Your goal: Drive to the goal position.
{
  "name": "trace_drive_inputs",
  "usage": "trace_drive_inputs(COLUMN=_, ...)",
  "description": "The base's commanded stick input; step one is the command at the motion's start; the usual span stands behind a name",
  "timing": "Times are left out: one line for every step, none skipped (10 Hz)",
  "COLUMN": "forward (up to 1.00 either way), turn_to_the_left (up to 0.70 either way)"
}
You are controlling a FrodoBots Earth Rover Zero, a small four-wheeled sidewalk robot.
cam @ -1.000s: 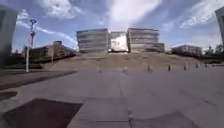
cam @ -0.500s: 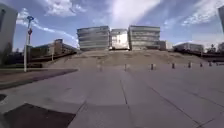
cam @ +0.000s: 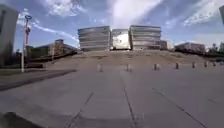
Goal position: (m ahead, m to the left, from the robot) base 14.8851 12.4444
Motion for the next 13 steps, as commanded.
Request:
trace_drive_inputs(forward=0.7, turn_to_the_left=-0.01)
trace_drive_inputs(forward=0.7, turn_to_the_left=-0.07)
trace_drive_inputs(forward=0.7, turn_to_the_left=-0.14)
trace_drive_inputs(forward=0.7, turn_to_the_left=-0.14)
trace_drive_inputs(forward=0.7, turn_to_the_left=-0.14)
trace_drive_inputs(forward=0.7, turn_to_the_left=-0.14)
trace_drive_inputs(forward=0.7, turn_to_the_left=-0.14)
trace_drive_inputs(forward=0.7, turn_to_the_left=-0.14)
trace_drive_inputs(forward=0.7, turn_to_the_left=-0.14)
trace_drive_inputs(forward=0.7, turn_to_the_left=-0.14)
trace_drive_inputs(forward=0.7, turn_to_the_left=-0.14)
trace_drive_inputs(forward=0.7, turn_to_the_left=-0.14)
trace_drive_inputs(forward=0.7, turn_to_the_left=-0.11)
